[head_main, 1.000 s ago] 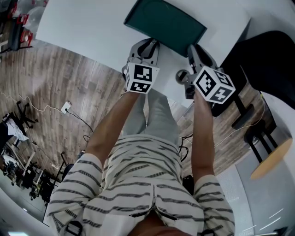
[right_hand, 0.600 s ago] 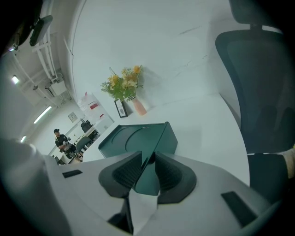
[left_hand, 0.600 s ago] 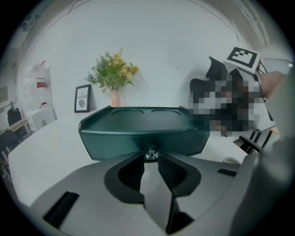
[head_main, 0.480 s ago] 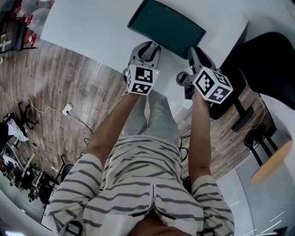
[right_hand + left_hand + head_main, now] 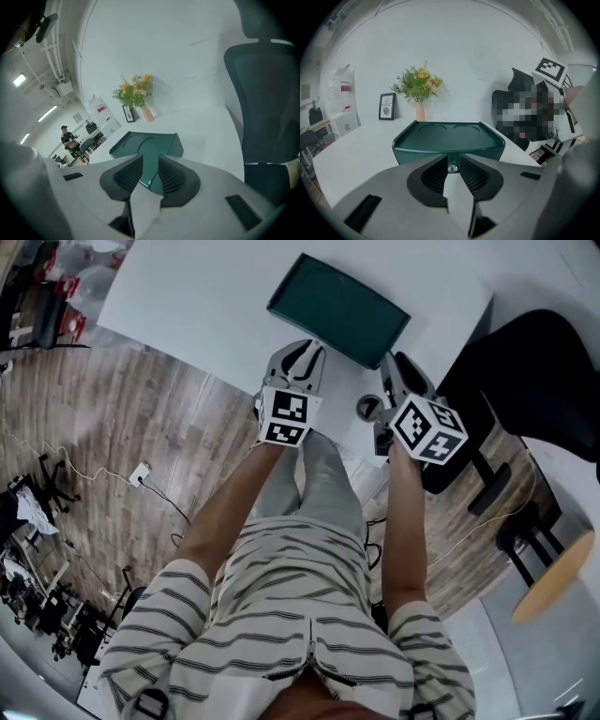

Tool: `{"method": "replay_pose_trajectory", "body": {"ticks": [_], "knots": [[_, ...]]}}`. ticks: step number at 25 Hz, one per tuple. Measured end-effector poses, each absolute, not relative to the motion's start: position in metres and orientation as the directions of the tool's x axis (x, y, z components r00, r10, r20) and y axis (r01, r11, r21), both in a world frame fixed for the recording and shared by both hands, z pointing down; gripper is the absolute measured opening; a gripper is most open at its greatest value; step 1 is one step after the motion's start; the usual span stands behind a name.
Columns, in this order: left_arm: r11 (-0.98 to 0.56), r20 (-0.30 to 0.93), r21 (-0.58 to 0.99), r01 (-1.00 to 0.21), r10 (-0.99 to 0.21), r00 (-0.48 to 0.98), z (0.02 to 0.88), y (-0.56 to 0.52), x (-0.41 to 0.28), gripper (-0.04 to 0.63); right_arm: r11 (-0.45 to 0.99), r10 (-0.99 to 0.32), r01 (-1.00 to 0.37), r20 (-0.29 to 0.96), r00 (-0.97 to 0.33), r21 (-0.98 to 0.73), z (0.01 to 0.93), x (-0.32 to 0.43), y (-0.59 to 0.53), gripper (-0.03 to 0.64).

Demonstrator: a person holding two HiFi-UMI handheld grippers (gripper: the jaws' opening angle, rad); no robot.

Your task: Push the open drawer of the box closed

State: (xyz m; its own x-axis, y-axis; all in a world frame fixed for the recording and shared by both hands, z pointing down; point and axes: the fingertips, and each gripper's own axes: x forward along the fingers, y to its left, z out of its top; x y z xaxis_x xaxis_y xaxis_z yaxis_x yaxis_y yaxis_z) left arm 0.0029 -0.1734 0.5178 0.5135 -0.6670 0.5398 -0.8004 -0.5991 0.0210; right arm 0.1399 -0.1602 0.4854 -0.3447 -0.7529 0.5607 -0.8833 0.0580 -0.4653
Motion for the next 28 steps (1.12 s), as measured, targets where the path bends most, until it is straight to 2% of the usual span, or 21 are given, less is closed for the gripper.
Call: {"method": "replay_pose_trajectory", "body": {"ticks": [11, 14, 21, 28], "knots": [[-0.574, 0.475, 0.015, -0.819, -0.717, 0.511, 0.444, -0.155, -0.006, 0.017, 0.121, -0.806, -0.877, 0.469, -0.36, -0.464, 0.417, 0.128, -0.136, 0.086], [-0.566, 0.449, 0.015, -0.824, -0.733, 0.511, 0.419, -0.149, -0.011, 0.002, 0.135, -0.823, -0.877, 0.441, -0.358, -0.46, 0.395, 0.122, -0.127, 0.051], [-0.577, 0.39, 0.019, -0.816, -0.747, 0.537, 0.365, -0.135, -0.011, 0.002, 0.161, -0.845, -0.877, 0.395, -0.359, -0.453, 0.359, 0.109, -0.109, -0.006], [-0.602, 0.342, 0.018, -0.798, -0.746, 0.571, 0.324, -0.119, -0.009, 0.002, 0.203, -0.872, -0.89, 0.338, -0.354, -0.407, 0.323, 0.103, -0.093, -0.005]]}}
